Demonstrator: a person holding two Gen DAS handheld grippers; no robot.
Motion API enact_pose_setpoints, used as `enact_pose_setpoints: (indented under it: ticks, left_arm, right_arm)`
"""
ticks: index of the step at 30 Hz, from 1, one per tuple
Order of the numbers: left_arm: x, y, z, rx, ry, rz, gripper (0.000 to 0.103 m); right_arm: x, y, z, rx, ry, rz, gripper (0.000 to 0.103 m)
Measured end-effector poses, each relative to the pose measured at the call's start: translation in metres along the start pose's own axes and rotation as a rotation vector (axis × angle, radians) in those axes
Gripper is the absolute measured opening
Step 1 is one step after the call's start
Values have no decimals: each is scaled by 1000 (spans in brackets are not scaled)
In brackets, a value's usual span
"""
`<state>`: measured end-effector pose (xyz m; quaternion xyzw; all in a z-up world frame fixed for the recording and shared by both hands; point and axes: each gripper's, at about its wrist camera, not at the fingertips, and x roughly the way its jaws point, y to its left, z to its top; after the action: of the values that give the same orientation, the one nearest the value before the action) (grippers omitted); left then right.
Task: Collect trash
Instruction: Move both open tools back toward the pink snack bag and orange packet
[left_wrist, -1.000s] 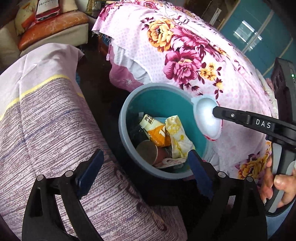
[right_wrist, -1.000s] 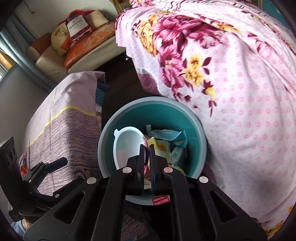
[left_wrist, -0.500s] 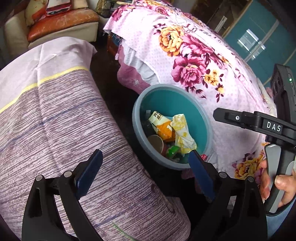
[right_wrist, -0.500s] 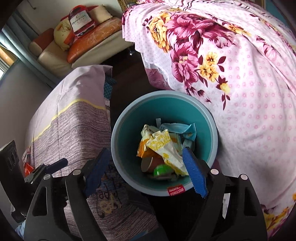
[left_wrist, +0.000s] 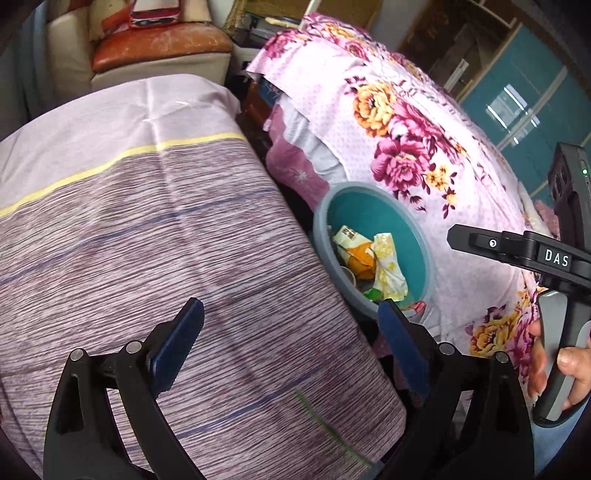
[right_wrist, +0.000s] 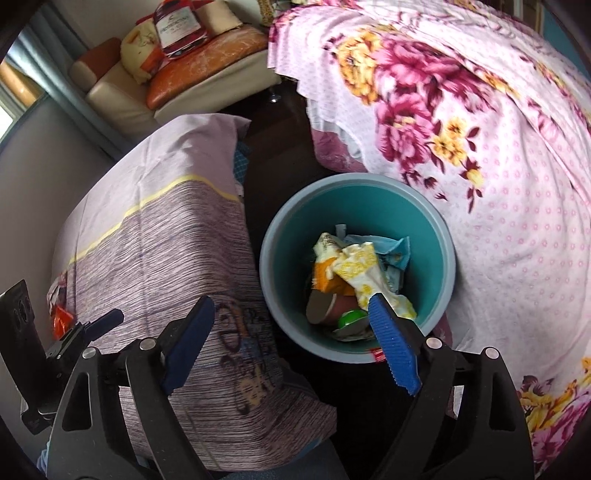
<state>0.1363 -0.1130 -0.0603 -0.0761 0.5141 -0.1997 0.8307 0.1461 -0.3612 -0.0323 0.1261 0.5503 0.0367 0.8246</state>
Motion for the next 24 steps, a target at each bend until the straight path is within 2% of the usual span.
enact_pose_setpoints:
  ticks: [13,24]
  left_arm:
    - [-60,68,-26,-63,-72,44,95]
    - [-119,149,-58,-130,-131,130,96]
  right_arm:
    - [-4,82,-10,-113,36,19,84]
    - [16,186,-27,-269,102,61,84]
